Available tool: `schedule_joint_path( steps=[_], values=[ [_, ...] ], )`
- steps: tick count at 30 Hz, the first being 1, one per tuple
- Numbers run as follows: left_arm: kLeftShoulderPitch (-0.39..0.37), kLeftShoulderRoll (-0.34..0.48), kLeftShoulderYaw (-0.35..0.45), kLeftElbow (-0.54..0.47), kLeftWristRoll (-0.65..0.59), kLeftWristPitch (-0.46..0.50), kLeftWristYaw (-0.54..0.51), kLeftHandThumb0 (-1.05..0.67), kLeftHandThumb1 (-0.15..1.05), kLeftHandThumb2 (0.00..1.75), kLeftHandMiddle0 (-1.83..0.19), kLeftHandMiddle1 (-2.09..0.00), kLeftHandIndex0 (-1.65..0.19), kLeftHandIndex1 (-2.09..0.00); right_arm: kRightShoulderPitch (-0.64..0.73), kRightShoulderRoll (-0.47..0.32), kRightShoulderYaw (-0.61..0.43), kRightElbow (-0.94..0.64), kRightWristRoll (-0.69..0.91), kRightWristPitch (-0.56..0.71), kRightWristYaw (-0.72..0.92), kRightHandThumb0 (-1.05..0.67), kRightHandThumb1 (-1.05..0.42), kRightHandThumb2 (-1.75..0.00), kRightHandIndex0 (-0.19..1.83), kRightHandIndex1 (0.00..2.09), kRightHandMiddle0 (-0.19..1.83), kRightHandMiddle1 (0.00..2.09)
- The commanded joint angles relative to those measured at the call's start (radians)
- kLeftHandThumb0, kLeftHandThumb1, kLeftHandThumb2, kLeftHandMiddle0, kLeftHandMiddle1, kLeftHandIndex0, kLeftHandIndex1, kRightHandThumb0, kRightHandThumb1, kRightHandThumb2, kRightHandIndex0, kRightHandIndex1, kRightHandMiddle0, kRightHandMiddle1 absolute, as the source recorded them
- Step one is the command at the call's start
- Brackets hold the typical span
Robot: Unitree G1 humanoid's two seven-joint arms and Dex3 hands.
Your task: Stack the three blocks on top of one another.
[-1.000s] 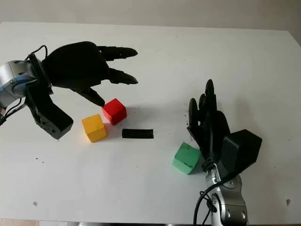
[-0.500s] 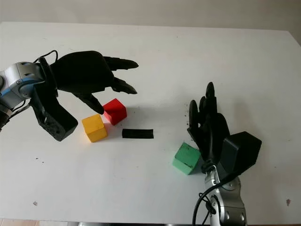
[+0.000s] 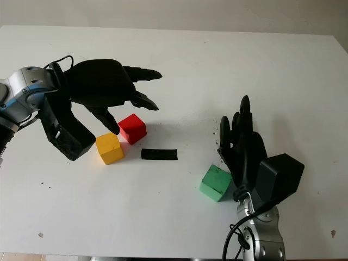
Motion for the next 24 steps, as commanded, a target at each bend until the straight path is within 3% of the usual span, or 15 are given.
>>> schedule_joint_path(
  steps=[1, 13, 24],
  values=[
    [-0.025, -0.009, -0.015, 0.001, 0.008, -0.001, 0.012, -0.7, 0.85, 0.06, 0.0, -0.05, -0.51, -0.06, 0.015, -0.002, -0.003, -0.025, 0.0, -0.004, -0.002, -0.64, -1.05, -0.58, -0.19, 0.0, -0.19, 0.0],
    [-0.026, -0.027, -0.053, 0.054, 0.054, -0.027, 0.104, -0.74, 0.85, 0.05, -0.01, -0.05, -0.55, -0.08, 0.029, -0.01, -0.013, -0.04, 0.003, -0.006, 0.005, -0.63, -1.05, -0.58, -0.19, 0.0, -0.19, 0.0],
    [-0.027, -0.018, -0.076, 0.035, 0.129, -0.016, 0.164, -0.73, 0.87, 0.06, -0.03, -0.06, -0.62, -0.14, 0.031, -0.003, -0.014, -0.05, 0.003, 0.009, -0.003, -0.62, -1.05, -0.58, -0.19, 0.0, -0.19, 0.0]
  ],
)
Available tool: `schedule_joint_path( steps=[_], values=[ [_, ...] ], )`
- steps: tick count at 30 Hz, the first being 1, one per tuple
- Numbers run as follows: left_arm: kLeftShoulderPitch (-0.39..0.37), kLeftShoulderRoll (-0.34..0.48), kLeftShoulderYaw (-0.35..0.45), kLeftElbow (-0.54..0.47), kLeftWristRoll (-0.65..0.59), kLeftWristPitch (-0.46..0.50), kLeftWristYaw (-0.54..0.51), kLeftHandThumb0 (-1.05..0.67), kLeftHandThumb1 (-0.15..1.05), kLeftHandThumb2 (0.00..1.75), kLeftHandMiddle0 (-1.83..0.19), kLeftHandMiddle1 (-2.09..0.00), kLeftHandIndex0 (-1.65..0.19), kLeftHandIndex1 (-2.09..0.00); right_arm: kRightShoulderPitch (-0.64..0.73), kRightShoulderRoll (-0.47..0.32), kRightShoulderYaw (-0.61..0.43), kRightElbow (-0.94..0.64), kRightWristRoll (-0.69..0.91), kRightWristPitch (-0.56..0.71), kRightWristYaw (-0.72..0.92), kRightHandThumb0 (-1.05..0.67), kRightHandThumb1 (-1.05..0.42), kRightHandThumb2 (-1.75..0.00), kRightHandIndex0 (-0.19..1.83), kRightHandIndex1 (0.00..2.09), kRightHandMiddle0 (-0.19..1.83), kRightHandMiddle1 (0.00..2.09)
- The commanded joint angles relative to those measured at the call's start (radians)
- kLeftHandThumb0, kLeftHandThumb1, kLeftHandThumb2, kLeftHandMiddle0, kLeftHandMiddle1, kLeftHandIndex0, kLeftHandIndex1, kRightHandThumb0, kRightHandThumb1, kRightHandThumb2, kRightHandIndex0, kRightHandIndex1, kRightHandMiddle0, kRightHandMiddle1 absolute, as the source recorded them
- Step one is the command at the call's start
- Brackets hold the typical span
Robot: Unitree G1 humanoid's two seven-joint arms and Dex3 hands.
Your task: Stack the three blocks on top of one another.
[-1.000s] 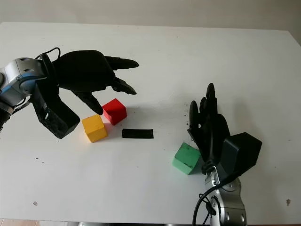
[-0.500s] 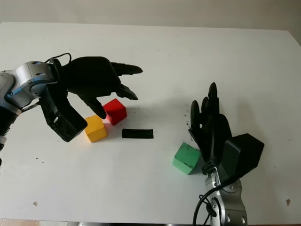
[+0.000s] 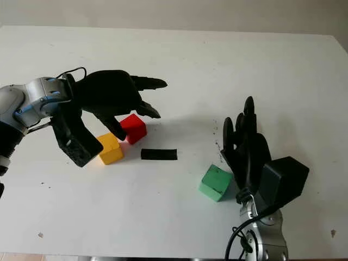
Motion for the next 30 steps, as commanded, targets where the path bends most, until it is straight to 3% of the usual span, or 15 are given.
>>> schedule_joint_path(
  steps=[1, 2, 4, 6, 13, 21, 30],
  values=[
    [-0.019, 0.004, -0.011, -0.016, 0.015, 0.004, 0.016, -0.74, 0.87, 0.06, -0.04, -0.07, -0.63, -0.15, 0.011, 0.0, -0.003, -0.026, 0.003, 0.005, -0.004, -0.62, -1.05, -0.58, -0.19, 0.0, -0.19, 0.01],
    [-0.018, 0.004, -0.012, -0.018, 0.021, 0.005, 0.025, -0.73, 0.86, 0.06, -0.06, -0.06, -0.59, -0.31, 0.012, 0.0, -0.003, -0.028, 0.003, 0.006, -0.004, -0.61, -1.05, -0.58, -0.19, 0.0, -0.19, 0.01],
    [-0.02, 0.006, -0.018, -0.023, 0.035, 0.007, 0.032, -0.73, 0.86, 0.05, -0.08, -0.06, -0.34, -0.9, 0.013, -0.002, -0.005, -0.03, 0.006, 0.005, -0.002, -0.61, -1.05, -0.58, -0.19, 0.0, -0.19, 0.01],
    [-0.022, 0.009, -0.026, -0.029, 0.058, 0.009, 0.049, -0.72, 0.86, 0.06, -0.1, -0.06, -0.23, -1.14, 0.013, -0.004, -0.007, -0.032, 0.009, 0.004, 0.002, -0.62, -1.05, -0.58, -0.19, 0.0, -0.19, 0.01],
    [-0.023, 0.014, -0.04, -0.052, 0.12, 0.023, 0.1, -0.65, 0.83, 0.05, -0.18, -0.07, -0.25, -1.36, 0.014, -0.004, -0.01, -0.034, 0.019, 0.007, 0.003, -0.61, -1.05, -0.58, -0.19, 0.0, -0.19, 0.02],
    [-0.025, 0.014, -0.052, -0.047, 0.156, 0.027, 0.179, -0.33, 0.88, 0.06, -0.39, -0.1, -0.43, -1.18, 0.013, -0.004, -0.011, -0.031, 0.022, 0.0, 0.009, -0.62, -1.05, -0.58, -0.19, 0.0, -0.19, 0.0],
    [-0.038, 0.016, -0.049, -0.042, 0.158, 0.016, 0.23, -0.32, 0.9, 0.06, -0.44, -0.09, -0.44, -1.18, 0.011, -0.005, -0.011, -0.031, 0.029, 0.005, 0.009, -0.6, -1.05, -0.59, -0.19, 0.0, -0.19, 0.0]
  ],
)
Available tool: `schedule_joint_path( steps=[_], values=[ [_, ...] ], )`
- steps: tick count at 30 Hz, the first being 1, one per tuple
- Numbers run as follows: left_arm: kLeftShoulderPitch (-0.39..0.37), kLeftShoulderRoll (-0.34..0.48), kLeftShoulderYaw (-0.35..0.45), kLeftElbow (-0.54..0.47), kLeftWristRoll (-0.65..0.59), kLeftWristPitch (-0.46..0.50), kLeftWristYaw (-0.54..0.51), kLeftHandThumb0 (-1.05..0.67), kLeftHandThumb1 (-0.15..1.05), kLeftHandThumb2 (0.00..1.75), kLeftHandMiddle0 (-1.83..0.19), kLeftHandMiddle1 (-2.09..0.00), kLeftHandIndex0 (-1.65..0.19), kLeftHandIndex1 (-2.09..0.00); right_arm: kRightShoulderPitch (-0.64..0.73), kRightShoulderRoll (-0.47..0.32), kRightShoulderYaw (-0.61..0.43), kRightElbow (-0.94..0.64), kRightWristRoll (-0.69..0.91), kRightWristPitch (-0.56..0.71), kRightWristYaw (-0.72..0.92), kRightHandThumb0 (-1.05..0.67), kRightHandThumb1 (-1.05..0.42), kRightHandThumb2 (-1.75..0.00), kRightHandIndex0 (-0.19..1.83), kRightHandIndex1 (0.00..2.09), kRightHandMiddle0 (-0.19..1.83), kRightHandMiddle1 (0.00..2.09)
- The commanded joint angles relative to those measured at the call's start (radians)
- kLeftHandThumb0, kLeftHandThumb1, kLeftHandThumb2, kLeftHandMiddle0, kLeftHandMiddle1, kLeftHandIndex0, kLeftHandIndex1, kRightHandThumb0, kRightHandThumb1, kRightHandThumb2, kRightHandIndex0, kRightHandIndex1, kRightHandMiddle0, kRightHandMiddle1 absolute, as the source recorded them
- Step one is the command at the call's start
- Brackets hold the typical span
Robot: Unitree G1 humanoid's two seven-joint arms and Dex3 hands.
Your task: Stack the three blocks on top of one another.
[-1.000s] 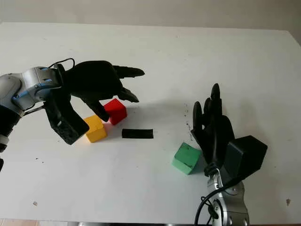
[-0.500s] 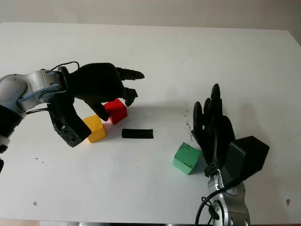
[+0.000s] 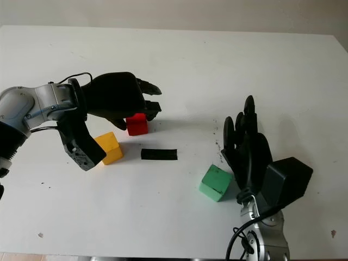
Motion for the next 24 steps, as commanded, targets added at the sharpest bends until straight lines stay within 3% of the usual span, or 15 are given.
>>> schedule_joint_path(
  steps=[1, 6, 12, 17, 20, 24],
  values=[
    [-0.039, 0.009, 0.009, -0.009, -0.025, -0.008, -0.006, -0.32, 0.9, 0.06, -0.43, -0.08, -0.44, -1.19, 0.007, -0.006, -0.008, -0.013, 0.004, 0.001, 0.002, -0.61, -1.05, -0.59, -0.19, 0.0, -0.19, 0.0],
    [-0.04, -0.001, 0.058, -0.032, -0.196, 0.001, -0.158, -0.3, 0.9, 0.05, -0.41, -0.06, -0.48, -1.2, 0.006, -0.003, -0.009, -0.005, 0.007, -0.004, 0.0, -0.62, -1.05, -0.57, -0.19, 0.0, -0.19, 0.0],
    [-0.019, -0.029, 0.136, -0.101, -0.452, 0.054, -0.338, -0.41, 0.9, 0.05, -0.36, -0.04, -0.49, -1.31, 0.01, -0.007, -0.004, -0.008, 0.005, 0.001, 0.003, -0.63, -1.05, -0.58, -0.19, 0.0, -0.19, 0.0],
    [-0.014, -0.028, 0.163, -0.184, -0.528, 0.09, -0.429, -0.39, 0.91, 0.06, -0.33, -0.04, -0.46, -1.36, 0.016, -0.012, -0.005, -0.013, 0.004, 0.005, 0.008, -0.63, -1.05, -0.59, -0.19, 0.0, -0.19, 0.0],
    [0.006, -0.034, 0.172, -0.215, -0.554, 0.093, -0.443, -0.39, 0.9, 0.05, -0.34, -0.05, -0.47, -1.25, 0.016, -0.009, -0.005, -0.019, 0.004, 0.009, 0.004, -0.63, -1.05, -0.58, -0.19, 0.0, -0.19, 0.0],
    [0.029, -0.036, 0.167, -0.243, -0.56, 0.081, -0.455, -0.39, 0.9, 0.05, -0.35, -0.05, -0.48, -1.29, 0.018, -0.012, -0.005, -0.023, 0.005, 0.015, 0.006, -0.63, -1.05, -0.58, -0.19, 0.0, -0.19, 0.01]
  ],
)
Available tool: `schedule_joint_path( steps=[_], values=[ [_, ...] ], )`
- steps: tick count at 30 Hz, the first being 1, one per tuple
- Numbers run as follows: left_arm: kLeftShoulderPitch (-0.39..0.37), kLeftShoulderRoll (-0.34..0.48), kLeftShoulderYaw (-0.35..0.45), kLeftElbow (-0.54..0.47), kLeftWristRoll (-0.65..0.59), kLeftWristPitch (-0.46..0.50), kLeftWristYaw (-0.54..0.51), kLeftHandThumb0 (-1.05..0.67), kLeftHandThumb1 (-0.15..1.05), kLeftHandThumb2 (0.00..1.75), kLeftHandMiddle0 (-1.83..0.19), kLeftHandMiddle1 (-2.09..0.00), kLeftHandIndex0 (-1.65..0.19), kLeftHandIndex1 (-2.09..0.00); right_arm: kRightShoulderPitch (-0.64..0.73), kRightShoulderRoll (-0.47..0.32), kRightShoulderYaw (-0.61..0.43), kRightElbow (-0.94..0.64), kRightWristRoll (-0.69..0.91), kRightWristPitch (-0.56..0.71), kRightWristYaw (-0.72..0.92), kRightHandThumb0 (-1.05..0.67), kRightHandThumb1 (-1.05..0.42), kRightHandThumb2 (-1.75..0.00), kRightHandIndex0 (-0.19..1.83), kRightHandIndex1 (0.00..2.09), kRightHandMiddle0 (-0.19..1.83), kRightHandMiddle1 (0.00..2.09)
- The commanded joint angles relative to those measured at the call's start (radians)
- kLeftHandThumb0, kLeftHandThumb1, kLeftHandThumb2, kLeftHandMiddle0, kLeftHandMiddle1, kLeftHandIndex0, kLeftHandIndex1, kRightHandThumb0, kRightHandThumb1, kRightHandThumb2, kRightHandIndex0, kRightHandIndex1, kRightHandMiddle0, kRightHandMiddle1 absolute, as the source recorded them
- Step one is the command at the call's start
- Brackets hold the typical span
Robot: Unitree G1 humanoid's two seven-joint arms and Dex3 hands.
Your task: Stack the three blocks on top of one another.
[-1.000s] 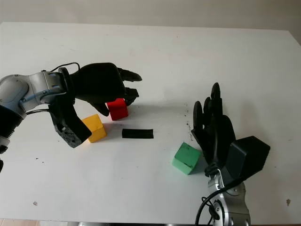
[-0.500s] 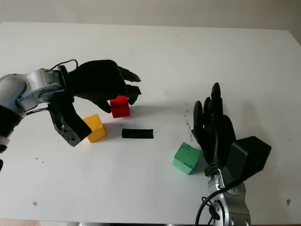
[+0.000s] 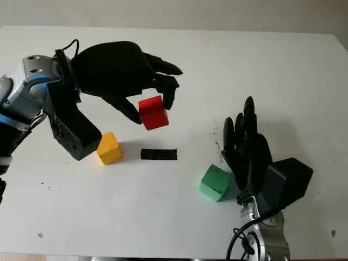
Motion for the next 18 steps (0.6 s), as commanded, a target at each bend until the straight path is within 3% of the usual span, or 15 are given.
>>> schedule_joint_path(
  steps=[1, 9, 18],
  values=[
    [0.018, -0.005, 0.006, -0.026, -0.002, -0.006, -0.008, -0.4, 0.9, 0.05, -0.35, -0.06, -0.49, -1.27, 0.013, -0.011, -0.005, -0.022, -0.001, 0.004, 0.003, -0.63, -1.05, -0.58, -0.19, 0.0, -0.19, 0.01],
    [0.057, -0.009, -0.036, -0.033, 0.109, -0.075, 0.005, -0.35, 0.9, 0.05, -0.31, -0.04, -0.46, -1.32, 0.021, -0.007, -0.007, -0.036, 0.007, 0.008, 0.003, -0.61, -1.05, -0.59, -0.19, 0.0, -0.19, 0.01],
    [0.088, -0.032, -0.062, -0.016, 0.139, -0.127, 0.01, -0.34, 0.91, 0.06, -0.33, -0.05, -0.4, -1.41, 0.017, -0.003, -0.006, -0.029, 0.003, 0.004, -0.003, -0.63, -1.05, -0.57, -0.19, 0.0, -0.19, 0.01]
  ],
)
